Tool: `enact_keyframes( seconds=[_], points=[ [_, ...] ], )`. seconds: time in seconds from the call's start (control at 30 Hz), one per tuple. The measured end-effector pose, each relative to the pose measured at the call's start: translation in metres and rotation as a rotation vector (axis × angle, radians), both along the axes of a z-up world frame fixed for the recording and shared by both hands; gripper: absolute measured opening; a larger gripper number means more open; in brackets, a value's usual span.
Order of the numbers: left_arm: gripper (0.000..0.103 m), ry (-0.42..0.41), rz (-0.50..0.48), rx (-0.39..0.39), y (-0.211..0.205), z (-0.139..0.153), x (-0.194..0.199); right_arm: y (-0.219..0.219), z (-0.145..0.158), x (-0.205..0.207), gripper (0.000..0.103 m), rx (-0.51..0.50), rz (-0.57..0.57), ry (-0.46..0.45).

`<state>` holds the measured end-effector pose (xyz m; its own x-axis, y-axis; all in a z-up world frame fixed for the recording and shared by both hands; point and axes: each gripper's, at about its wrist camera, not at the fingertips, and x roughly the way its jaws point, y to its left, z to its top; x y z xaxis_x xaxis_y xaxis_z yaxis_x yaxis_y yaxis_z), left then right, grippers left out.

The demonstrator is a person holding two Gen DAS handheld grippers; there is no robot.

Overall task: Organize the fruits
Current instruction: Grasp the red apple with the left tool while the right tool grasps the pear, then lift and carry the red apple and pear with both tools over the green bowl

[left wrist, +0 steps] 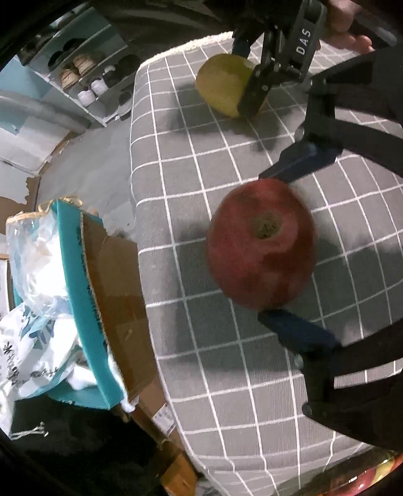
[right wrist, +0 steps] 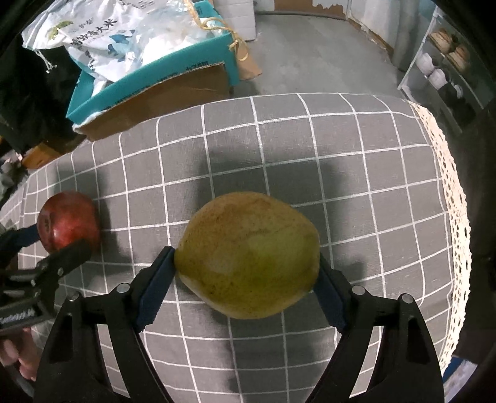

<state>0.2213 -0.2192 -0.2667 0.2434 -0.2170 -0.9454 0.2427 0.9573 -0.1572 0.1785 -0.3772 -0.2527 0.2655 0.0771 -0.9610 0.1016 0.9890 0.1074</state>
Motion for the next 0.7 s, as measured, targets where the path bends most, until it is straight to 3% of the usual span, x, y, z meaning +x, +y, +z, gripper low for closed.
enact_keyframes(
  seconds=[0.43, 0.7],
  points=[
    [0.08, -0.029, 0.005, 0.014, 0.005, 0.006, -0.012, 0.007, 0.003, -0.011, 0.083, -0.046, 0.008, -0.023],
    [0.08, -0.074, -0.007, 0.014, 0.014, 0.022, -0.026, 0.019, 0.026, -0.022, 0.083, -0.079, 0.032, -0.085]
  ],
)
